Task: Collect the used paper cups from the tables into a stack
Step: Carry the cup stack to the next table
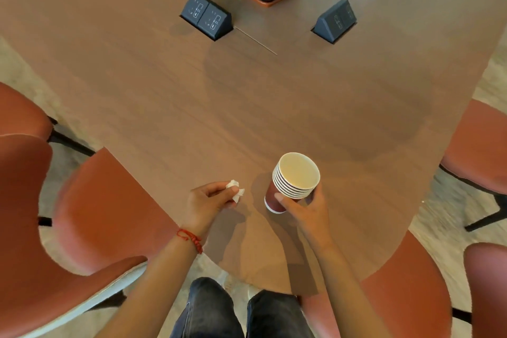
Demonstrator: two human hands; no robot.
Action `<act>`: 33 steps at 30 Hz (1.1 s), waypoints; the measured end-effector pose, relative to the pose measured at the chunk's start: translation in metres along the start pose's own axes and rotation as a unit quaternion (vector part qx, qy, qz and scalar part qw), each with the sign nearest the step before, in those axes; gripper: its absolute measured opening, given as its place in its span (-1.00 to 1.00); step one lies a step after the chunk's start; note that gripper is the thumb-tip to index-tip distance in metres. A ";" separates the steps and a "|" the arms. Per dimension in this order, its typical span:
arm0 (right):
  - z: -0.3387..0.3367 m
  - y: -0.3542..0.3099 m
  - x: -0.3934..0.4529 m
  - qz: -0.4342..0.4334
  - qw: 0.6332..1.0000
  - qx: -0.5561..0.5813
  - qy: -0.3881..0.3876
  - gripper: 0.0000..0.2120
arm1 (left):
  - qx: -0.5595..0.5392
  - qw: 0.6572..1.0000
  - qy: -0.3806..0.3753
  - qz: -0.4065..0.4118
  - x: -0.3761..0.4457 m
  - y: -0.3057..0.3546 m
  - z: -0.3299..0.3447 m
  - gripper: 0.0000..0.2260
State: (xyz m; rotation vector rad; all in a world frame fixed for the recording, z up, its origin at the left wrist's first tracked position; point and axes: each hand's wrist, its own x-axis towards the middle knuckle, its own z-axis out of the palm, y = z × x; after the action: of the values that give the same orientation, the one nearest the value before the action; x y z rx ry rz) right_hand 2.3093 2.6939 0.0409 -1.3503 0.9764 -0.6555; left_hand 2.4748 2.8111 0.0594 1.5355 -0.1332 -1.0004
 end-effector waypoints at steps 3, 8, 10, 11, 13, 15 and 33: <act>0.006 -0.003 0.001 -0.006 0.998 0.008 -0.062 -0.30 | -0.020 0.998 0.057 0.011 -0.021 -0.004 -0.007 -0.94; 0.011 -0.007 -0.002 -0.010 0.983 -0.011 -0.184 -0.30 | -0.093 0.979 0.177 0.031 -0.068 -0.020 -0.013 -0.97; 0.016 -0.010 -0.006 -0.015 0.972 -0.022 -0.233 -0.27 | -0.114 0.969 0.216 0.040 -0.089 -0.029 -0.016 -0.96; 0.020 -0.011 -0.009 -0.017 0.966 -0.024 -0.257 -0.28 | -0.121 0.964 0.234 0.042 -0.100 -0.034 -0.019 -0.96; 0.030 -0.013 -0.018 -0.016 0.952 -0.026 -0.304 -0.30 | -0.141 0.951 0.273 0.044 -0.123 -0.046 -0.026 -0.96; 0.045 -0.012 -0.030 -0.015 0.936 -0.029 -0.351 -0.27 | -0.163 0.933 0.319 0.047 -0.148 -0.059 -0.036 -0.97; 0.185 0.012 -0.292 -0.056 0.635 -0.115 -0.762 -0.41 | -0.377 0.649 0.650 0.118 -0.422 -0.190 -0.096 -0.94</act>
State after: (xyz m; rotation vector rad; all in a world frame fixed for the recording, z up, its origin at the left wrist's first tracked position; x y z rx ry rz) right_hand 2.3299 3.0378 0.0758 -1.5678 -0.4710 0.6416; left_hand 2.1905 3.1867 0.0989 1.0481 0.9733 0.4417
